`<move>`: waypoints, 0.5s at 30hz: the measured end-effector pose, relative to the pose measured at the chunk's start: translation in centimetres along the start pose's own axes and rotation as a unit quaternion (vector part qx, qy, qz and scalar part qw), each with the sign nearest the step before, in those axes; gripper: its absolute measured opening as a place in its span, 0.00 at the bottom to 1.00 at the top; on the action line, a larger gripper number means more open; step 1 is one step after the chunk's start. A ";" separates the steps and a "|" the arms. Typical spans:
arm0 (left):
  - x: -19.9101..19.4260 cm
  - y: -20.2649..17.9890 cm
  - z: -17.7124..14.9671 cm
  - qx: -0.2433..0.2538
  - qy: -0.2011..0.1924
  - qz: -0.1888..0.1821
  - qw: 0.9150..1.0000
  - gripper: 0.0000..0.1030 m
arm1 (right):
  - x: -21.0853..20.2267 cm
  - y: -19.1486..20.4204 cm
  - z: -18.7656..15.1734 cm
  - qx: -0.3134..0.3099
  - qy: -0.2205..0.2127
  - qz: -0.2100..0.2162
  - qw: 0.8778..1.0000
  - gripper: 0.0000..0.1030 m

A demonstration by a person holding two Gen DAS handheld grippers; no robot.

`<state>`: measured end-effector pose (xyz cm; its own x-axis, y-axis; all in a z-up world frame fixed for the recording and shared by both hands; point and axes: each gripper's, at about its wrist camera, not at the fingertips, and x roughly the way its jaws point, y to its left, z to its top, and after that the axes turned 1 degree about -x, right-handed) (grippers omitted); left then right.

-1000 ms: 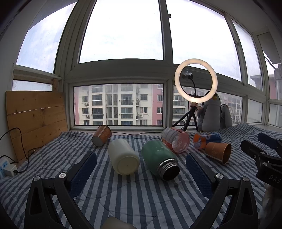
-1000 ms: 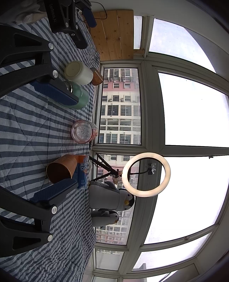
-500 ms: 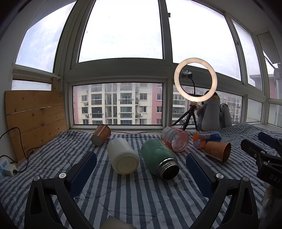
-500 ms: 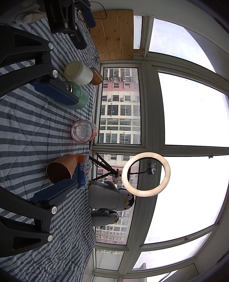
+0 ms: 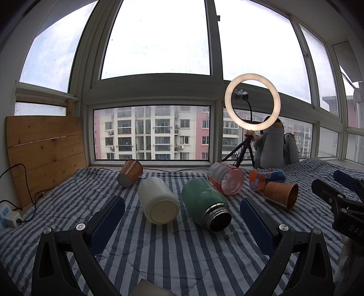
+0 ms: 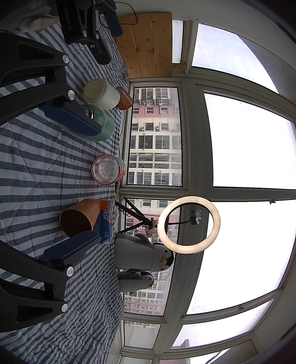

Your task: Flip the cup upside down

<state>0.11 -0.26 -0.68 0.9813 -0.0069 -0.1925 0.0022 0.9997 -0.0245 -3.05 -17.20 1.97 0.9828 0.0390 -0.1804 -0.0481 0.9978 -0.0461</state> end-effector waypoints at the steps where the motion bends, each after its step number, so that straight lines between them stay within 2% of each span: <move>1: 0.0 0.1 0.0 0.000 0.000 0.000 1.000 0.99 | 0.0 0.0 0.0 0.000 0.000 0.000 1.000 0.80; 15: 0.2 0.0 -0.3 -0.002 0.002 0.000 1.000 0.99 | 0.0 0.0 0.0 0.000 0.000 0.000 1.000 0.81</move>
<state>0.22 -0.27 -1.03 0.9803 -0.0069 -0.1973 0.0015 0.9996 -0.0277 -3.08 -17.17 1.99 0.9828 0.0392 -0.1805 -0.0481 0.9978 -0.0454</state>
